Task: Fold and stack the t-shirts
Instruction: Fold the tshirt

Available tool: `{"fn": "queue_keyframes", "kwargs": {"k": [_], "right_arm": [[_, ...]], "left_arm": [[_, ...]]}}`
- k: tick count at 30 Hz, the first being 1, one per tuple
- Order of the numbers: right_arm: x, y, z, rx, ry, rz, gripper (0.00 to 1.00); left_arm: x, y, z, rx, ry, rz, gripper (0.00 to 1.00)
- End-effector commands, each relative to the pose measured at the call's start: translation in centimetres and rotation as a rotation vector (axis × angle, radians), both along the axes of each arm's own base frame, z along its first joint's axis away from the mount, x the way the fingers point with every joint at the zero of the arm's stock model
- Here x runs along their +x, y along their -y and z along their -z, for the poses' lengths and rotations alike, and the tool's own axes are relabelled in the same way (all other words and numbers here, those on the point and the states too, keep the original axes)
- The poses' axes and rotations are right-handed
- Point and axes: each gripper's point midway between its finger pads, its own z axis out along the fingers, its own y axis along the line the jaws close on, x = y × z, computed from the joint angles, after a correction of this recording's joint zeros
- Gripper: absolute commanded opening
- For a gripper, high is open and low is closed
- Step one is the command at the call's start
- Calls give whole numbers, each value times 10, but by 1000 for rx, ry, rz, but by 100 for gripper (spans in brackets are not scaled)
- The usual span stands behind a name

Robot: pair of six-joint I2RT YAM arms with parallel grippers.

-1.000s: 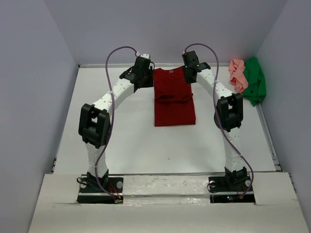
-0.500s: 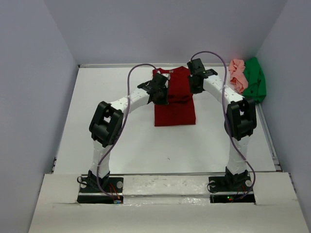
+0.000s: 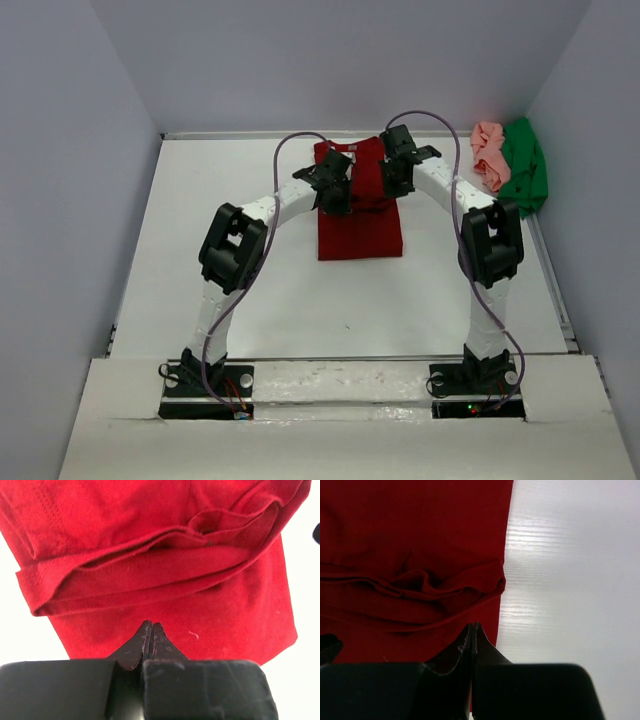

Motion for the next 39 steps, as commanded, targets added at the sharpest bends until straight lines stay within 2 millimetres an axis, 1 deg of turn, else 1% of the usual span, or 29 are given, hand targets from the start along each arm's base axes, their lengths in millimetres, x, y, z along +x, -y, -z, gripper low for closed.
{"fn": "queue_keyframes", "kwargs": {"k": [1,2,5,6,7,8,11,12,14,17,19,20,22,23,24,25,26,27,30,31,32,36,37,39], "right_arm": [[2,-15,1,38,21,-14,0],[-1,-18,1,38,18,-20,0],[-5,-18,2,43,13,-19,0],[-5,-19,3,46,10,-22,0],[-8,-23,3,48,8,-30,0],[-9,-23,3,48,7,-29,0],[-13,-22,9,49,-10,-35,0],[-16,-26,12,46,-18,-44,0],[-17,-26,17,43,-25,-47,0],[-12,-26,26,27,-33,-45,0],[-6,-28,26,29,-25,-43,0],[-4,-29,32,27,-32,-43,0],[1,-32,33,30,-28,-47,0],[7,-34,30,35,-13,-51,0],[9,-35,38,31,-26,-53,0],[11,-36,40,30,-28,-56,0],[15,-39,38,35,-19,-61,0],[17,-40,45,32,-29,-61,0],[24,-41,48,22,-22,-65,0],[26,-40,55,12,-28,-62,0],[28,-40,57,3,-29,-72,0],[39,-37,60,-37,-10,-76,0],[44,-37,57,-44,4,-70,0],[48,-37,55,-49,15,-74,0]], "left_arm": [[10,8,-16,-18,30,4,0],[11,7,-13,-13,29,2,0],[15,9,-11,-13,27,3,0],[15,8,-6,-8,17,3,0],[17,9,-8,-15,20,5,0],[18,9,-7,-12,20,3,0],[23,6,-4,-15,18,-7,0],[25,5,-2,-15,16,-14,0],[29,4,-4,-22,16,-17,0],[33,3,-5,-29,19,-18,0],[34,3,-6,-25,21,-20,0],[36,4,-8,-28,26,-18,0],[38,5,-8,-28,30,-19,0],[39,4,-8,-26,29,-21,0],[40,4,-4,-23,26,-18,0],[43,4,-6,-26,28,-20,0],[43,4,-5,-24,24,-20,0],[45,3,-1,-20,17,-22,0],[50,4,-4,-30,24,-21,0],[52,4,-3,-30,24,-19,0],[55,3,-4,-33,28,-20,0],[59,1,4,-31,11,-23,0],[58,0,9,-27,3,-24,0],[59,-3,12,-21,1,-24,0]]}}
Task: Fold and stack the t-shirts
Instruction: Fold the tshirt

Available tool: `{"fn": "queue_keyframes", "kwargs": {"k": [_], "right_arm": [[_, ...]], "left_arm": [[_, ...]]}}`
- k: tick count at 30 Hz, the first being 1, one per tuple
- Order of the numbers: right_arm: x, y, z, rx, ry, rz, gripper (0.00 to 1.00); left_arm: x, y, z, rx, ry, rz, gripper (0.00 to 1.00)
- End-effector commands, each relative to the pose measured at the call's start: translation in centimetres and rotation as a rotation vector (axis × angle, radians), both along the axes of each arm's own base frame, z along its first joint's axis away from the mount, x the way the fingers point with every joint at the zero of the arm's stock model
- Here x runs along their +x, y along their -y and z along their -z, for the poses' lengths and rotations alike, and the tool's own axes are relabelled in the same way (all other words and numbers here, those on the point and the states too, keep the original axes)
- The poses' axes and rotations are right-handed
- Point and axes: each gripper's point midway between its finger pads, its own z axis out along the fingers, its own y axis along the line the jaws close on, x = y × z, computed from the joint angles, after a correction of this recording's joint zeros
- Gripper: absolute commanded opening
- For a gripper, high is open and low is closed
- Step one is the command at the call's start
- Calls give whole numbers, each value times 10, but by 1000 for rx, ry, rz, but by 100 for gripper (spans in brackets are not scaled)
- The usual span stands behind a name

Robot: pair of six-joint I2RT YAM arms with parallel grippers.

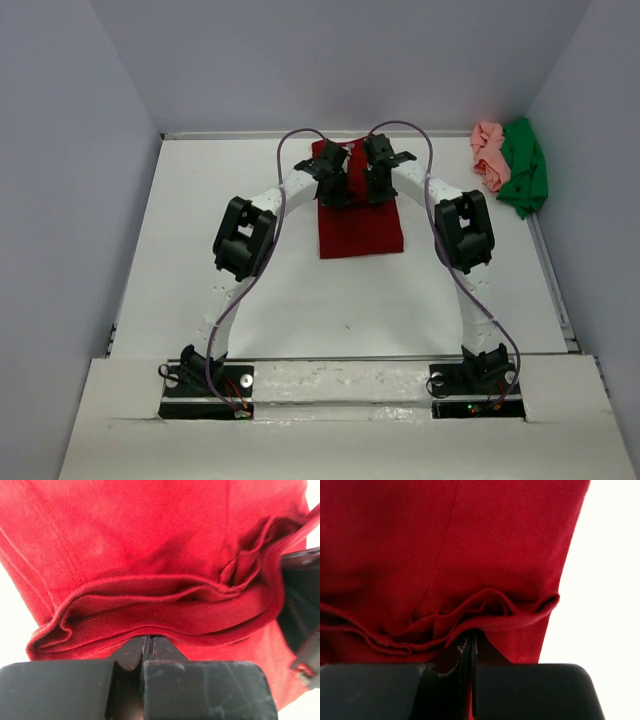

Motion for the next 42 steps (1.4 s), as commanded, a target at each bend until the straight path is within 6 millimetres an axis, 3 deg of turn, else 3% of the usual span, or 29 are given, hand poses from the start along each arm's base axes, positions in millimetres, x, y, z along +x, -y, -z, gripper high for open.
{"fn": "queue_keyframes", "kwargs": {"k": [1,8,16,23,31,34,40,42], "right_arm": [[26,-7,-18,-17,93,-21,0],[43,-11,-19,-31,114,-32,0],[48,-12,-27,-32,132,-38,0],[47,-10,-48,-27,163,-38,0],[54,-8,-43,-57,168,-37,0],[59,-5,-46,-77,186,-28,0],[70,-9,-45,-83,206,-48,0],[71,-11,-36,-84,196,-58,0]], "left_arm": [[8,-1,-11,-14,20,14,0],[9,-8,-8,12,27,-3,0],[25,-19,-30,37,123,-63,0],[39,-21,-42,21,154,-85,0],[42,-28,-44,42,169,-104,0],[43,-29,-53,30,201,-113,0],[48,-38,-38,64,207,-140,0],[54,-42,-33,78,219,-163,0]]}}
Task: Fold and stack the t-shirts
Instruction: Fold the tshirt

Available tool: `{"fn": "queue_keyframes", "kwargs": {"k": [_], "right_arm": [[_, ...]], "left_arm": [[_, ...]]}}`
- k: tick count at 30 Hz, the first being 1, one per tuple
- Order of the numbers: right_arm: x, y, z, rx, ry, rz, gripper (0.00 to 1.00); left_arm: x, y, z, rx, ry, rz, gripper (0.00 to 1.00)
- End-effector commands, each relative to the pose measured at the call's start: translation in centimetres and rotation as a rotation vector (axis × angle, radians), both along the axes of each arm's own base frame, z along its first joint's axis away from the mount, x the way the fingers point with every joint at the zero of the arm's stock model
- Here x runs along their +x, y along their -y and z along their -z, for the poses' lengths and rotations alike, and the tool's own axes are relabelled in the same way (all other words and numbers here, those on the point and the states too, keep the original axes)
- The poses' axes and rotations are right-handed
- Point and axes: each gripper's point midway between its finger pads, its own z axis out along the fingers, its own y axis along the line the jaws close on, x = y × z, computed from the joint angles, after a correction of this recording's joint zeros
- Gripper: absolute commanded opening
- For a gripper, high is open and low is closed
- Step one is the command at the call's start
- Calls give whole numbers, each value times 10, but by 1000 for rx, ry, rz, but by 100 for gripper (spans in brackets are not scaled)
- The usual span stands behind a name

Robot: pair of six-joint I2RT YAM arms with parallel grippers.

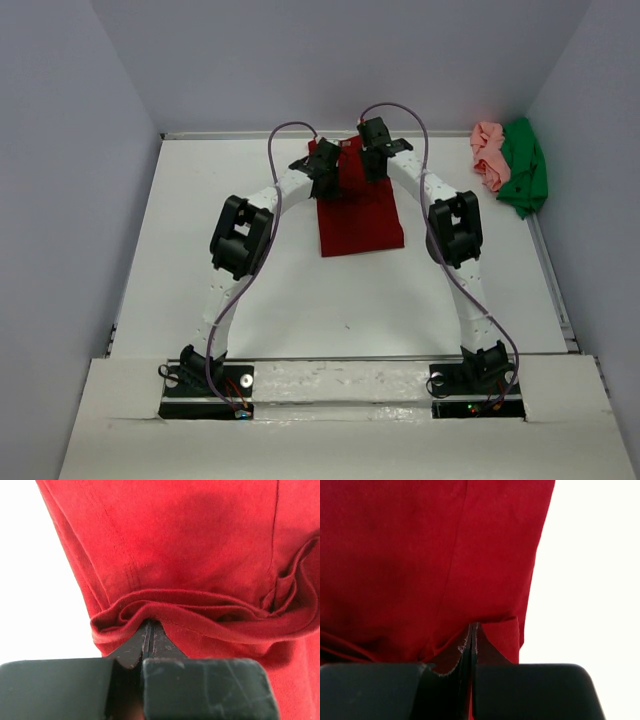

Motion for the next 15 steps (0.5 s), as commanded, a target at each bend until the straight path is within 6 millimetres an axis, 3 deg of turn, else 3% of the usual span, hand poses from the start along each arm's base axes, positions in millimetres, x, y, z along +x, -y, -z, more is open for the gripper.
{"fn": "queue_keyframes", "kwargs": {"k": [1,9,15], "right_arm": [[13,-8,3,-12,28,-29,0],[16,-5,48,2,-30,-28,0],[18,11,63,-88,-29,3,0]], "left_arm": [[21,-12,-34,3,118,-53,0],[41,-25,-22,5,157,-102,0],[49,-41,-14,32,163,-141,0]]}}
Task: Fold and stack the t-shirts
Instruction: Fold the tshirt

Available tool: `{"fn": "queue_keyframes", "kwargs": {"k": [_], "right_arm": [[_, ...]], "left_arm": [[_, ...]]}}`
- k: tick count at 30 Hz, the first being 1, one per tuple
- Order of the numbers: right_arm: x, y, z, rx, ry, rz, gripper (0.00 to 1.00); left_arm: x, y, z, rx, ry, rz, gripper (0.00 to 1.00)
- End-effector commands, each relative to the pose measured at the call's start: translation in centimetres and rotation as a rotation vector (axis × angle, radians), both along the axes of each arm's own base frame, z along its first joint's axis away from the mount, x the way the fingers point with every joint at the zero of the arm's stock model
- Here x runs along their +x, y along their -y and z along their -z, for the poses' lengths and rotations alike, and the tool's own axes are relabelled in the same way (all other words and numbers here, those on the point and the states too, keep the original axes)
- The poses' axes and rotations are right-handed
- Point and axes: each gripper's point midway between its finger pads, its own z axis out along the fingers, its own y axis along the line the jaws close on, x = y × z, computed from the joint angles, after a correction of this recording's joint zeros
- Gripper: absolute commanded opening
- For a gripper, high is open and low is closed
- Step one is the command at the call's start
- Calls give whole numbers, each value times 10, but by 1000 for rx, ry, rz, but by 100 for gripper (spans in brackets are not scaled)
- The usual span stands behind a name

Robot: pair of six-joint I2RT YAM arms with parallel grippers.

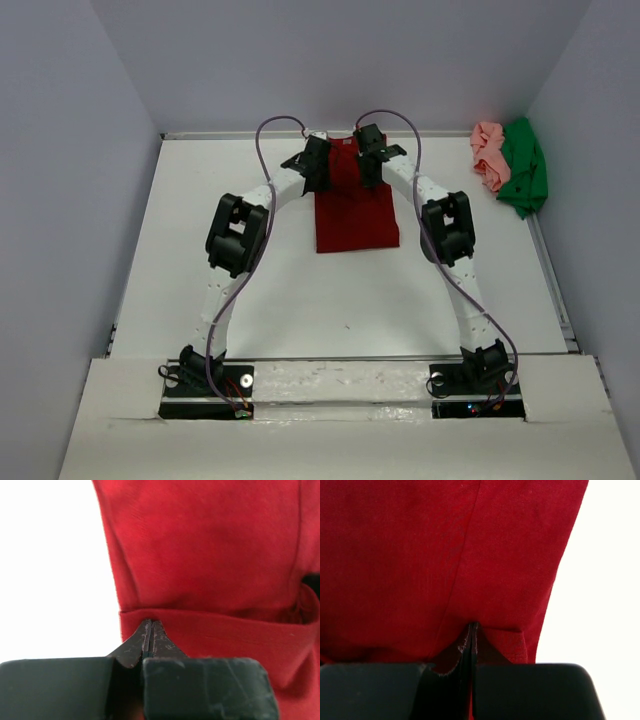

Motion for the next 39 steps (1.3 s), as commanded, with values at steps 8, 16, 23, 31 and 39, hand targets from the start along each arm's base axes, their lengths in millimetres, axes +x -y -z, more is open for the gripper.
{"fn": "queue_keyframes", "kwargs": {"k": [8,16,23,31,39], "right_arm": [[-7,53,24,-45,-34,169,0],[-17,52,38,-42,-87,159,0],[2,38,-28,38,27,113,0],[19,32,-93,70,164,73,0],[20,36,-149,80,265,75,0]], "left_arm": [[3,-22,8,15,18,-72,0],[-2,-21,5,-1,7,-69,0],[-3,-30,-41,-26,85,-120,0],[-9,-35,-100,-89,185,-137,0],[-15,-18,-120,-163,218,-39,0]]}}
